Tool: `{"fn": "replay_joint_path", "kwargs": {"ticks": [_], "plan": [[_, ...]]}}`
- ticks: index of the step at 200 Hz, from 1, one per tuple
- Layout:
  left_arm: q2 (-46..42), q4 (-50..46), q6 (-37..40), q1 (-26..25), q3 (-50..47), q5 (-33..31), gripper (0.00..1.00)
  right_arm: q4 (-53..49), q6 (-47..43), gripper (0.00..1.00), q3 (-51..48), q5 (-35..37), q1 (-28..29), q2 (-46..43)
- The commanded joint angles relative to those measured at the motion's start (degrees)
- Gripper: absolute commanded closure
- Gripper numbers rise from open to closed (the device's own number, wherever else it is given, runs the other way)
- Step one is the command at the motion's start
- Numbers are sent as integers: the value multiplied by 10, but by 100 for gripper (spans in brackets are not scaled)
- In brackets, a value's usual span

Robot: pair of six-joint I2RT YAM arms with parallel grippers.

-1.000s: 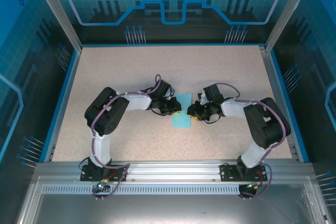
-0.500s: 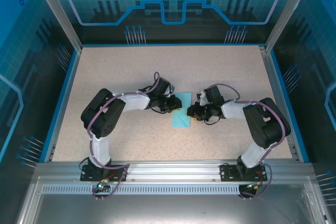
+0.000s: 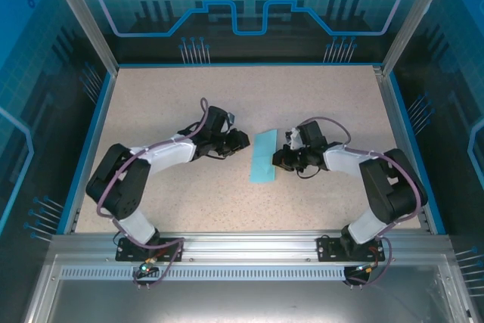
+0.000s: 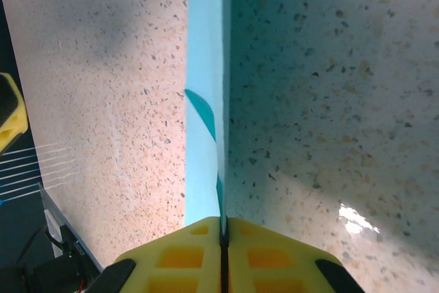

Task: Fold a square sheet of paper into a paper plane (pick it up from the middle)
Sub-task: Turn over the paper at the center of the table.

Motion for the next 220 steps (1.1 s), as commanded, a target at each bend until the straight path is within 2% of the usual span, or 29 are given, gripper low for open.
{"fn": "replay_joint_path", "kwargs": {"ticks": [1,22,58,87,118,165,176,200,220], "plan": [[-50,-32,8,8,-17,-45,75,-99,-32,92,37,45,-5,-43],[-89,-53,16,12,-29,-85,74,-198,-55,91,85,121,8,-70],[-140,-84,26,19,-45,-143,73,-377,-67,90,198,302,55,-70],[-177,-101,23,23,-66,-186,72,-534,-33,92,306,484,123,-21],[-206,-112,15,29,-89,-221,71,-691,44,95,414,617,185,77],[-275,-150,-10,40,-135,-307,69,-760,99,94,510,620,237,213],[-297,-159,-12,45,-148,-324,68,-763,102,94,536,607,249,242],[-332,-178,-3,57,-168,-341,58,-763,98,92,598,568,267,313],[-348,-192,12,64,-171,-343,55,-751,82,91,646,524,272,366]]}}
